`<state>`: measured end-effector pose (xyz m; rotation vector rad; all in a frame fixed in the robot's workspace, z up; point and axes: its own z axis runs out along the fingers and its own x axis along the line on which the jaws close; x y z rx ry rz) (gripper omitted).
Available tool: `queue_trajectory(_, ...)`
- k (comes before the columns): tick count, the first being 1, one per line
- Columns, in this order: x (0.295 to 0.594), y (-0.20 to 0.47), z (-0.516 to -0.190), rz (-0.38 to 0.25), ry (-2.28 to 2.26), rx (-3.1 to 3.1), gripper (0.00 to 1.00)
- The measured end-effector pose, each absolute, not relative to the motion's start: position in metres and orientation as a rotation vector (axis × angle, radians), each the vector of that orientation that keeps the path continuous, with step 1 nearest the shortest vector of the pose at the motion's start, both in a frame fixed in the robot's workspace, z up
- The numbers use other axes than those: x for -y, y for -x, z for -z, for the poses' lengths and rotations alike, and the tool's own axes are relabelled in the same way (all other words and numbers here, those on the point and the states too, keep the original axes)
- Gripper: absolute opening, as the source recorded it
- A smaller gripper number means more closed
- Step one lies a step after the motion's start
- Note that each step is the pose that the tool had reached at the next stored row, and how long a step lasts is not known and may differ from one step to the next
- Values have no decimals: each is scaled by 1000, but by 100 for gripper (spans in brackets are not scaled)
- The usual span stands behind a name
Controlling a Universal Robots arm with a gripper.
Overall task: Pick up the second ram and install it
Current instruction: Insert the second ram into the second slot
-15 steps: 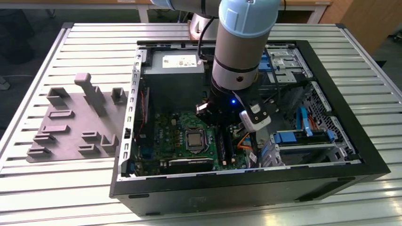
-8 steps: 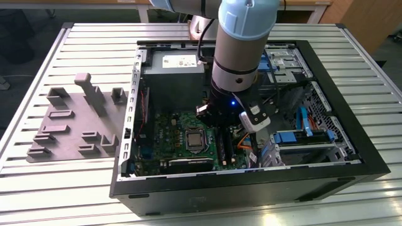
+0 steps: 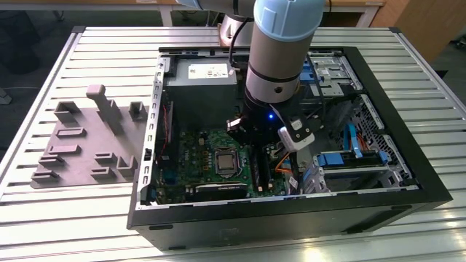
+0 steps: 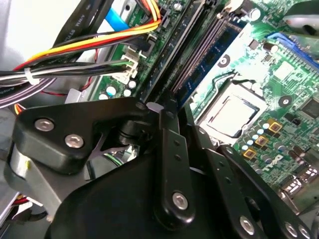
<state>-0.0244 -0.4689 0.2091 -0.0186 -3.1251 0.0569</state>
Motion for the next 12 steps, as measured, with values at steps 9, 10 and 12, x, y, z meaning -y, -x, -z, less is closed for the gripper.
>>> queue_trajectory(9, 469, 24, -209, -57, 18, 3125, 21)
queue_trajectory(10, 469, 24, -209, -57, 18, 3125, 21)
queue_trajectory(12, 469, 24, -210, -57, 18, 3125, 21)
